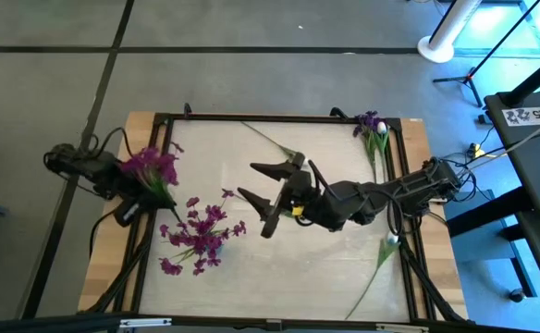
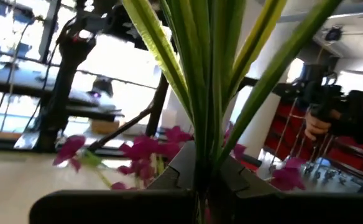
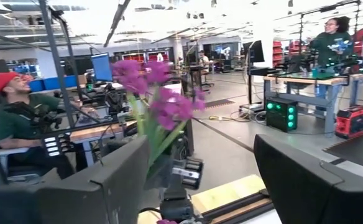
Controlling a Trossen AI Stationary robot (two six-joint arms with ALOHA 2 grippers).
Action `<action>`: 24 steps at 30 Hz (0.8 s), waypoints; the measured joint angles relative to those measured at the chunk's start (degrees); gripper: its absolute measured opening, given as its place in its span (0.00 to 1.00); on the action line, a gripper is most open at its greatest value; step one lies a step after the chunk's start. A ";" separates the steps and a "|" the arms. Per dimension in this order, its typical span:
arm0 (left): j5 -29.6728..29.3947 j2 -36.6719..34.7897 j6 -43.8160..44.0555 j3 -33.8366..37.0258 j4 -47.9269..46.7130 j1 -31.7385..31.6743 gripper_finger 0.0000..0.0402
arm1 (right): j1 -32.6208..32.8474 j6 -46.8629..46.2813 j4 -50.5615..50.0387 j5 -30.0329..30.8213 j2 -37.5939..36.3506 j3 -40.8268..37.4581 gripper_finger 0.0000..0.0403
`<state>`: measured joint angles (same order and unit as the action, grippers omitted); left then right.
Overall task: Sort flowers into vase by color
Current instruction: Put the light purple flowers into the blue vase
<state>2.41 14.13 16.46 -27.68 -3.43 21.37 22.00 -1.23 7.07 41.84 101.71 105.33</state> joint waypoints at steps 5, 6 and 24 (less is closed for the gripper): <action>-6.94 0.54 -5.36 1.56 0.42 7.52 0.02 | 0.11 0.17 -0.17 1.14 0.00 0.01 0.72; -7.53 0.52 -6.04 1.78 0.56 8.90 0.02 | 0.11 0.14 -0.51 1.15 0.00 0.01 0.72; -20.98 5.04 -16.80 10.38 13.28 18.46 0.02 | -0.02 0.04 -1.37 4.09 0.04 0.01 0.72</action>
<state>-18.57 19.17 -0.34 -17.30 9.85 39.83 21.98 -1.19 5.70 45.93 101.75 105.34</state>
